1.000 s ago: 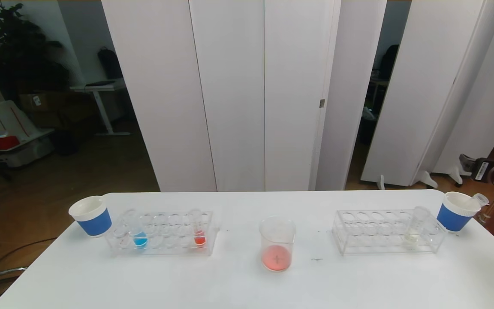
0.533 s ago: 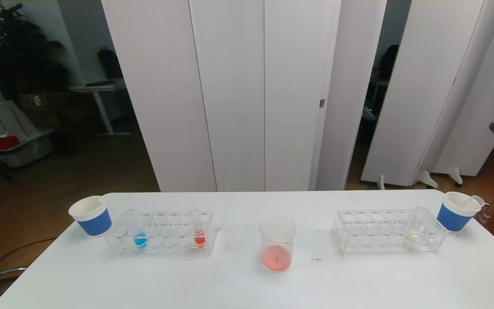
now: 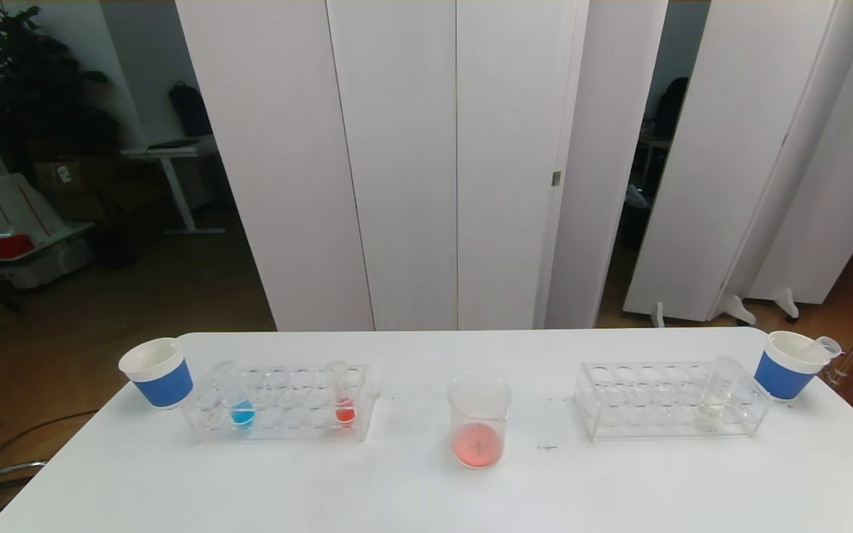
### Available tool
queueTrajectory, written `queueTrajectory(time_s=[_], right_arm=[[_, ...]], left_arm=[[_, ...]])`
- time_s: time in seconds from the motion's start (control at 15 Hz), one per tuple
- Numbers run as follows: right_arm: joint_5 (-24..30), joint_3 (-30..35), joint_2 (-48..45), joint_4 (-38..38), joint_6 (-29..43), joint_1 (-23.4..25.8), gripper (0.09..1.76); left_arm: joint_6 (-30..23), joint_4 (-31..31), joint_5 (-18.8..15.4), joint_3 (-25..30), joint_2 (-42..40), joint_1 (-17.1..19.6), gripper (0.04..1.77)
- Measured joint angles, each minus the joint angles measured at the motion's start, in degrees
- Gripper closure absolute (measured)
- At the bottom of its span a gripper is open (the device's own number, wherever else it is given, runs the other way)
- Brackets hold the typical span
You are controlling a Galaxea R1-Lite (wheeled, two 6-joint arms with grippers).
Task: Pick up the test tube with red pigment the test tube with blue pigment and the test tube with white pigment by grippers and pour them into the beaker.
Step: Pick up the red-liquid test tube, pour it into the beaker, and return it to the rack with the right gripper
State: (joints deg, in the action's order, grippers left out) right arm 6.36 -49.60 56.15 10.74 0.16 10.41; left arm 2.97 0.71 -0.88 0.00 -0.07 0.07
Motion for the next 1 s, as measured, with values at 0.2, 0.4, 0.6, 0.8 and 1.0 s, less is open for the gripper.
queueTrajectory(time_s=[0.2, 0.4, 0.6, 0.8, 1.0], right_arm=[[0.0, -0.3, -13.3, -9.8, -0.6, -4.6, 0.1], [-0.1, -0.3, -25.6, -18.0, -0.6, -7.5, 0.1], [-0.3, 1.2, -36.4, -25.5, 0.6, -9.2, 0.1], [-0.8, 9.4, -44.9, -28.0, 1.5, -9.6, 0.1], [-3.2, 20.1, -49.2, -27.4, 2.4, -10.2, 0.1]], left_arm=[[0.0, 0.0, 0.0, 0.0, 0.0, 0.0, 0.09], [0.0, 0.0, 0.0, 0.0, 0.0, 0.0, 0.09], [0.0, 0.0, 0.0, 0.0, 0.0, 0.0, 0.09], [0.0, 0.0, 0.0, 0.0, 0.0, 0.0, 0.09], [0.0, 0.0, 0.0, 0.0, 0.0, 0.0, 0.09]])
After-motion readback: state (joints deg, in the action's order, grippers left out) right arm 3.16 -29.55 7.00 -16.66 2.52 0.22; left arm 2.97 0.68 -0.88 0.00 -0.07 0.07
